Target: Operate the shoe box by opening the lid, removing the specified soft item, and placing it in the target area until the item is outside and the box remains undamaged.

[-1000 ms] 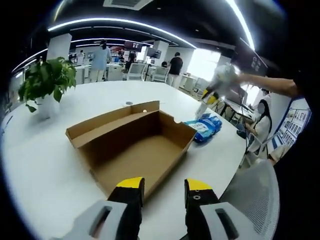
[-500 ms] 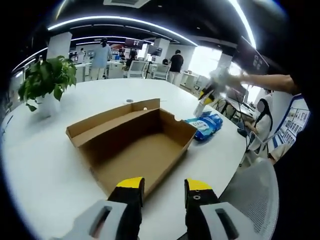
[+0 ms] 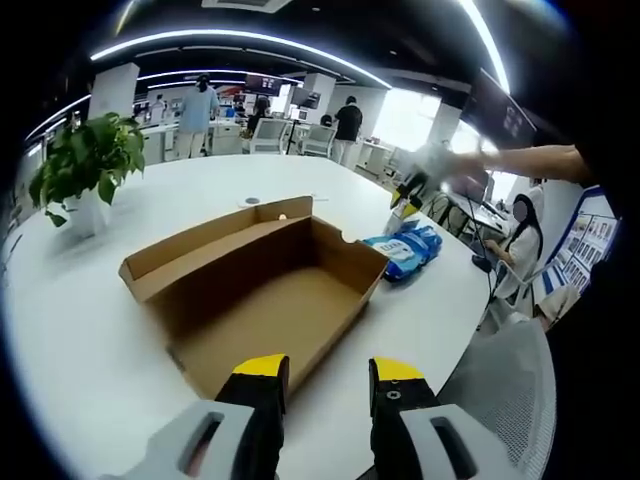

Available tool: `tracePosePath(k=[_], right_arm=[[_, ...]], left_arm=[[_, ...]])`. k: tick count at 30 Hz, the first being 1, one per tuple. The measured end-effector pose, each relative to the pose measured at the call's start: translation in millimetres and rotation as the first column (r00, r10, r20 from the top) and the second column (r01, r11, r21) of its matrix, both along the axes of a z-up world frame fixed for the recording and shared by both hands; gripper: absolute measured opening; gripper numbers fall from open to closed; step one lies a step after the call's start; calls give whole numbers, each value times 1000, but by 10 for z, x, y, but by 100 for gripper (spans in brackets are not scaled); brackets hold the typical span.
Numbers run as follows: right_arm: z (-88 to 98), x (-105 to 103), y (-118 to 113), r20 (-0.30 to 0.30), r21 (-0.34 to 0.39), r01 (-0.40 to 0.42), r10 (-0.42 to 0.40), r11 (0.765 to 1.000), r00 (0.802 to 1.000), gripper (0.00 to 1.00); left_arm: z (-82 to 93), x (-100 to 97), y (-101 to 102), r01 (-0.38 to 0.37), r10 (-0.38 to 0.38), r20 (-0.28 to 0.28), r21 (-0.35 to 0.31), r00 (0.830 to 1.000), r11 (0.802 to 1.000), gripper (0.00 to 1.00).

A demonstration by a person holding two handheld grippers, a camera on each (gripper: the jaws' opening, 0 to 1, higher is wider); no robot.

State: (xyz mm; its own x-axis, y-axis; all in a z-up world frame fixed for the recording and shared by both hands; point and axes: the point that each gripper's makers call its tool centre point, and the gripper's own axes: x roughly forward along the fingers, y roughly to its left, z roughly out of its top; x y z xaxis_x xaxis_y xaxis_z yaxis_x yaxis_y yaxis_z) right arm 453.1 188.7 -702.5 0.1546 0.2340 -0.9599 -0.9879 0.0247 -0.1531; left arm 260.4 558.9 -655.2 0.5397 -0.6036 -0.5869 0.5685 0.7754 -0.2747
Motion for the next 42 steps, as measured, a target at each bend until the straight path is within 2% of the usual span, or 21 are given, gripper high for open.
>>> tracePosePath(k=[15,25,42], right_arm=[[-4,82,-25,-8,8,5,-5,1000,1000,19],[-33,97,-44,-7,-12,1,-1,1000,1000,22],[134,163,-62,34,-2,17,-16,1000,999,24]], left_arm=[[-3,7,-30,8,-8,-5,0,1000,1000,32],[-4,13,-9,1,-1,-6,-3,1000,1000,32],[-10,13,-2,-3,3,-5,-14,1000,1000,32]])
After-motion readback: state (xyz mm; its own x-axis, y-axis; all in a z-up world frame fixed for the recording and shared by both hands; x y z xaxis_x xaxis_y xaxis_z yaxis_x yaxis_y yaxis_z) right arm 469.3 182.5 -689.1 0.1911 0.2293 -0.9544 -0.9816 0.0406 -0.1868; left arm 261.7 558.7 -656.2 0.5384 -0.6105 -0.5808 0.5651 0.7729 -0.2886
